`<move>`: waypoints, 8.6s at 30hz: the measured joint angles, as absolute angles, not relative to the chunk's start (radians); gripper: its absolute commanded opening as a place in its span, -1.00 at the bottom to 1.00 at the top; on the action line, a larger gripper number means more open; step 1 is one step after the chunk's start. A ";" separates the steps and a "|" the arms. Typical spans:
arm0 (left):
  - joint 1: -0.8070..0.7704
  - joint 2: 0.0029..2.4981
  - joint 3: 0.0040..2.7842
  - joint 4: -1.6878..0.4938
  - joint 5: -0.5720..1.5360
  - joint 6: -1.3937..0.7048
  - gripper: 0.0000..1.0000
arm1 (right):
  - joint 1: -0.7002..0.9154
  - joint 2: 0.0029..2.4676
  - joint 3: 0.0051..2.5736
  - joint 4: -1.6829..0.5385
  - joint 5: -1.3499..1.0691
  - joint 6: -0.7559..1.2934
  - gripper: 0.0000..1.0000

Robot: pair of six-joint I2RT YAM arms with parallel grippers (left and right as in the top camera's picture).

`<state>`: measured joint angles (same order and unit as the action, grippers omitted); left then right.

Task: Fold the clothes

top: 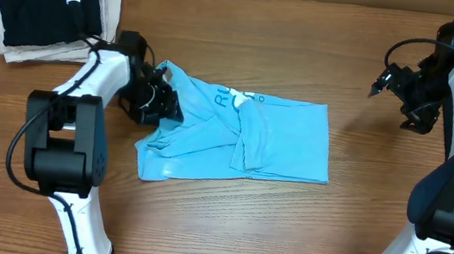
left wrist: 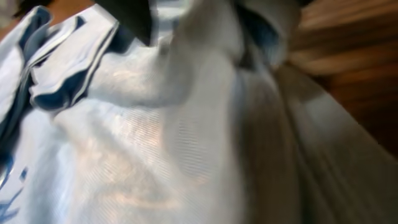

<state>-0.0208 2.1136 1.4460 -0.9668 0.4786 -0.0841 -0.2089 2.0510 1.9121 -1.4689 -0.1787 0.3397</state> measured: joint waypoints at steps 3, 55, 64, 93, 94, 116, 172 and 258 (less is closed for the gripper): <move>-0.029 2.121 1.443 -0.965 0.476 -0.089 -0.92 | -0.209 2.051 1.912 -1.469 -0.179 0.340 1.00; -0.498 2.134 1.966 -1.256 0.213 -0.369 -0.84 | -0.208 2.051 1.912 -1.469 -0.179 0.340 1.00; -0.508 2.134 1.966 -1.200 0.213 -0.391 -0.88 | -0.208 2.051 1.912 -1.469 -0.178 0.340 1.00; -0.710 2.276 1.985 -1.247 0.258 -0.400 -0.58 | -0.208 2.051 1.912 -1.469 -0.178 0.339 1.00; -0.710 2.278 2.006 -1.271 0.257 -0.393 -0.55 | -0.209 2.051 1.912 -1.469 -0.178 0.340 1.00; -0.313 2.284 2.243 -1.535 0.209 -0.321 0.58 | -0.208 2.051 1.912 -1.469 -0.179 0.340 1.00; -0.335 2.355 2.107 -1.219 0.403 -0.360 -0.92 | -0.208 2.051 1.912 -1.470 -0.179 0.340 1.00; -0.720 2.165 2.003 -1.435 0.195 -0.313 -0.80 | -0.208 2.051 1.912 -1.469 -0.178 0.340 1.00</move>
